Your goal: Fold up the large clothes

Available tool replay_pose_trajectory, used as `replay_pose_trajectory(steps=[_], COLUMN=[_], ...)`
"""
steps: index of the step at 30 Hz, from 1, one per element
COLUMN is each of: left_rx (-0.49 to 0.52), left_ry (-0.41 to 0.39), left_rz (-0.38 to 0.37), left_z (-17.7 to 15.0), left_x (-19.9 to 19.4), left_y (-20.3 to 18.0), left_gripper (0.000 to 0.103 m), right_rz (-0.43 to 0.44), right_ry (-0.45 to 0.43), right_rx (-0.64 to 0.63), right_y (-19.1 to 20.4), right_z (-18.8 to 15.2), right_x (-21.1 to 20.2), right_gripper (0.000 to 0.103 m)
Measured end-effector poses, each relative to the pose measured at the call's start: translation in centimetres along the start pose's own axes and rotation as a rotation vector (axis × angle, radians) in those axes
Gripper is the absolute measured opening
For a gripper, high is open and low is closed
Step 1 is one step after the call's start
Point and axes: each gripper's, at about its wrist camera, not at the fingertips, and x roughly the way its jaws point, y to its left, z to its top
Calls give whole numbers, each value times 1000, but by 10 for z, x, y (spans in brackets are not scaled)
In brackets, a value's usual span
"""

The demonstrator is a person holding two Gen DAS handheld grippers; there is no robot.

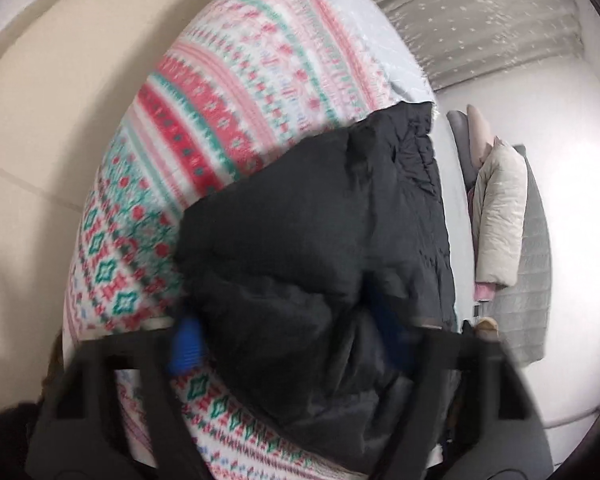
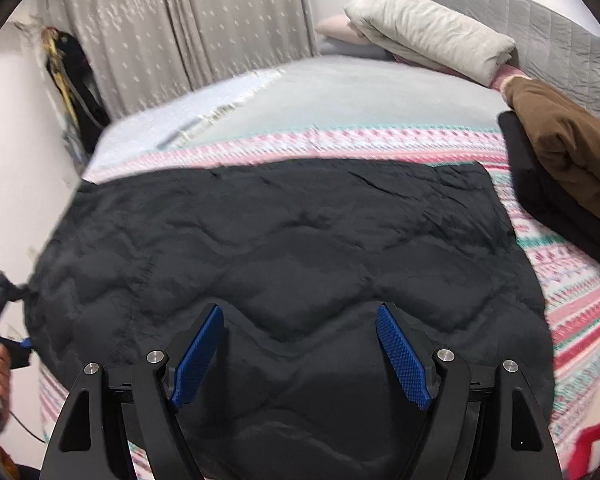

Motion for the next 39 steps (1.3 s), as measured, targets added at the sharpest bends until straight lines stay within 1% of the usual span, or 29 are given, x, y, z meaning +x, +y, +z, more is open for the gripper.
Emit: replay_pose_trajectory(steps=[1,2,3,4,5,6,7,8,9,10,12,16,18,19,21,22,23,25,27,29,31,33,35,36,37,38,39], left_rx=[8,8,12,23,56,108,143,204,239,295,386,530,582,607,628,648,668,728,778,834,890,954,1003,1033,1053,1067,1084], left_ry=[-4,-11,-29,-47,-79,-116,-138,-178,-207,-264,-363,-524,-562,-567,-548,-533,-523,-493,-463,-410,-355,-302,-249,-210,-176,-142,-94], left_rz=[-27,-46,-61,-71,-82,-102,-116,-140,-156,-173,-181,-209,-231,-260,-312,-348,-374,-434,-480,-528,-558,-563,-561,-560,-562,-563,-564], left_z=[0,1,1,0,-2,-4,-5,-7,-9,-12,-16,-23,-26,-29,-32,-36,-41,-55,-68,-89,-113,-135,-154,-166,-176,-183,-191], left_x=[1,1,-3,-8,-19,-33,-42,-60,-71,-92,-121,-158,-167,-170,-169,-169,-167,-166,-161,-150,-136,-118,-101,-88,-81,-72,-61], left_y=[-4,-6,-8,-13,-20,-31,-38,-50,-56,-64,-74,-88,-95,-101,-110,-118,-126,-142,-156,-179,-200,-218,-230,-236,-239,-242,-243], left_gripper=[35,27,21,20,18,17,17,16,16,16,16,16,16,16,15,15,15,15,15,14,14,14,14,14,14,14,14], right_rz=[29,74,101,125,135,140,142,150,158,162,168,242,279,292,314,330,330,329,359,393,420,443,483,504,514,509,496], right_ry=[-15,-28,-34,-42,-50,-64,-78,-84,-83,-79,-66,-40,-9,16,78,124,156,182,196,202,200,206,225,212,188,150,109], right_rx=[5,14,20,21,16,7,-6,-17,-25,-33,-40,-20,-9,-3,6,8,11,19,39,58,72,90,135,163,192,233,287], right_y=[2,5,7,10,13,16,19,22,24,26,29,30,32,33,33,34,35,35,34,31,30,25,11,-1,-13,-31,-53], right_z=[0,0,1,1,1,1,2,2,3,3,3,4,4,3,1,-3,-6,-9,-9,-9,-11,-8,2,6,11,15,17], right_x=[0,0,1,1,1,0,-2,-4,-5,-6,-8,-10,-8,-4,7,17,26,38,48,57,61,59,48,42,34,24,15], right_gripper=[79,77,69,59,55,47,42,40,38,36,35,35,35,35,35,35,35,35,35,35,35,35,36,39,46,50,59])
